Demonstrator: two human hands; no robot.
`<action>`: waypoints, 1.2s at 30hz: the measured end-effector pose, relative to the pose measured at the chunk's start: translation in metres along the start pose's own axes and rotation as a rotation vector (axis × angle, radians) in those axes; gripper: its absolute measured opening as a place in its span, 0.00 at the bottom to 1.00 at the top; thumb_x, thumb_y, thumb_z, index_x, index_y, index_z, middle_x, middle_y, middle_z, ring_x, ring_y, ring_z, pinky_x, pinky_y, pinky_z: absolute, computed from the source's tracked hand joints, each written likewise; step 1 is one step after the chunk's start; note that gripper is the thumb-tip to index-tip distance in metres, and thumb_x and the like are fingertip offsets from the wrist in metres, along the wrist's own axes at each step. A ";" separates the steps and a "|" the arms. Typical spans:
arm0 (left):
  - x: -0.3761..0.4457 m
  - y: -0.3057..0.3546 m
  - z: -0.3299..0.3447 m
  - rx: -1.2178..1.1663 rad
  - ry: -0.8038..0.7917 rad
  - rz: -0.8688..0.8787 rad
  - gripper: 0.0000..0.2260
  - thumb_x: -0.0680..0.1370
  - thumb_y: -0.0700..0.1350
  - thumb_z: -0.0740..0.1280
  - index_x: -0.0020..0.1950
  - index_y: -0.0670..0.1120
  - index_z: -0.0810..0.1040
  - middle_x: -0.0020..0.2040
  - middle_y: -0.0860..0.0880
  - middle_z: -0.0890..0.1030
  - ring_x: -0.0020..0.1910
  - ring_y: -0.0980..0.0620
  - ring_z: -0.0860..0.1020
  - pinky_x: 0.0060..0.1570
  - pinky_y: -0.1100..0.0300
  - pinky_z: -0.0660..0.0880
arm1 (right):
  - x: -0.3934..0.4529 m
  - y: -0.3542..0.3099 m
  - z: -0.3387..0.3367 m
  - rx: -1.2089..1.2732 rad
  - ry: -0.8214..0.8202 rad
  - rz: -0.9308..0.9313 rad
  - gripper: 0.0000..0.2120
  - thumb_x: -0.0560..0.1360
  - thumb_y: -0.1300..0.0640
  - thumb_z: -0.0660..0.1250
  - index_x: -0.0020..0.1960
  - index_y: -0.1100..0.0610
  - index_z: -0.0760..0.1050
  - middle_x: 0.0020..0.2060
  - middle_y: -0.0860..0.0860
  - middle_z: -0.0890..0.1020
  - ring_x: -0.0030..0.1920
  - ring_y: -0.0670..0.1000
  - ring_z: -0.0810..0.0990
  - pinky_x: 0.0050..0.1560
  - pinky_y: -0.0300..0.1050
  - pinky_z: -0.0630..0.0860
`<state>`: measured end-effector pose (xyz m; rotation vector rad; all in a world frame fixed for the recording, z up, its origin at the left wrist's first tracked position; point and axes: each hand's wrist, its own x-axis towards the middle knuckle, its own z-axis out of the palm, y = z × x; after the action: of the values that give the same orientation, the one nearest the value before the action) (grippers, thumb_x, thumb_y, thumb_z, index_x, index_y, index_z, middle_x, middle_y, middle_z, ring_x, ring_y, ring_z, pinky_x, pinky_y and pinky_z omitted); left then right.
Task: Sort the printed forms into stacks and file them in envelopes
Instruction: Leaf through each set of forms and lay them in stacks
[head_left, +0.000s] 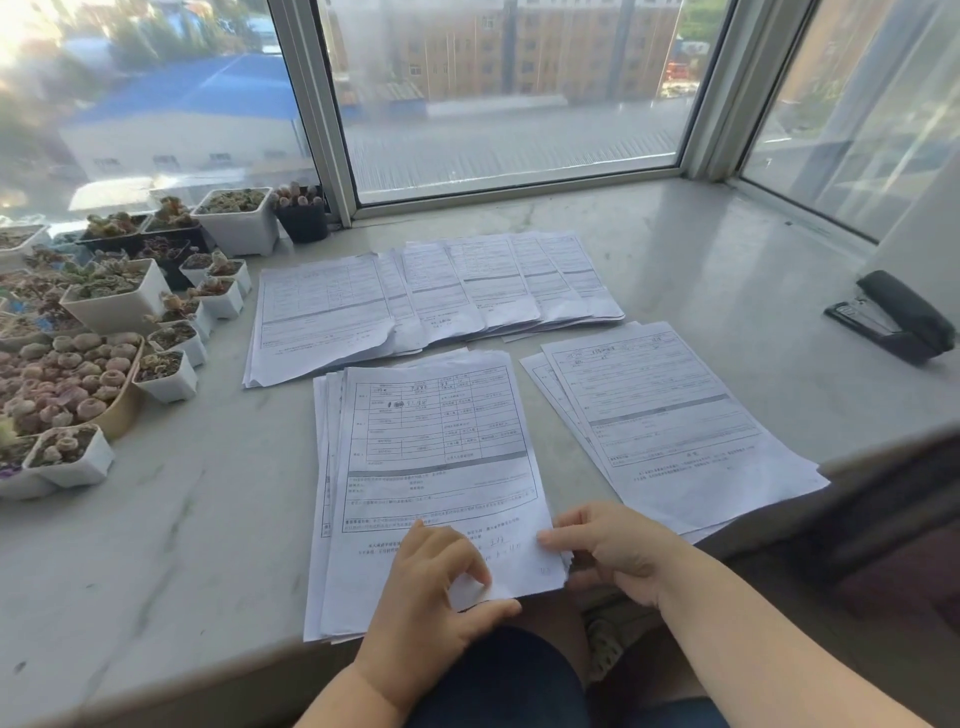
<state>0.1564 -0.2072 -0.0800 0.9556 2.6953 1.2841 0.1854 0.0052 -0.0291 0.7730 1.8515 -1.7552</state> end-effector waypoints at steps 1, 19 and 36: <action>0.000 0.000 -0.001 -0.007 -0.009 -0.007 0.16 0.65 0.63 0.74 0.38 0.57 0.70 0.40 0.62 0.73 0.48 0.59 0.72 0.57 0.54 0.69 | 0.000 0.002 0.000 0.009 0.000 -0.007 0.06 0.75 0.60 0.71 0.48 0.62 0.83 0.47 0.54 0.86 0.51 0.55 0.84 0.51 0.47 0.81; -0.002 0.011 -0.008 -0.214 0.257 -0.238 0.09 0.75 0.42 0.69 0.42 0.54 0.71 0.38 0.57 0.78 0.39 0.57 0.77 0.39 0.73 0.69 | -0.010 0.001 0.014 0.101 0.103 -0.008 0.16 0.78 0.42 0.63 0.49 0.51 0.83 0.49 0.51 0.83 0.49 0.50 0.80 0.39 0.43 0.79; 0.004 0.015 -0.018 0.039 -0.127 -0.022 0.14 0.69 0.61 0.70 0.52 0.59 0.81 0.51 0.73 0.72 0.55 0.66 0.70 0.52 0.70 0.68 | -0.010 0.014 -0.010 0.170 -0.161 -0.187 0.18 0.79 0.62 0.65 0.64 0.45 0.77 0.58 0.52 0.83 0.57 0.52 0.82 0.52 0.44 0.78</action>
<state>0.1567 -0.2102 -0.0562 0.9724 2.6363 1.1296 0.2028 0.0146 -0.0314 0.5146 1.7312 -2.0489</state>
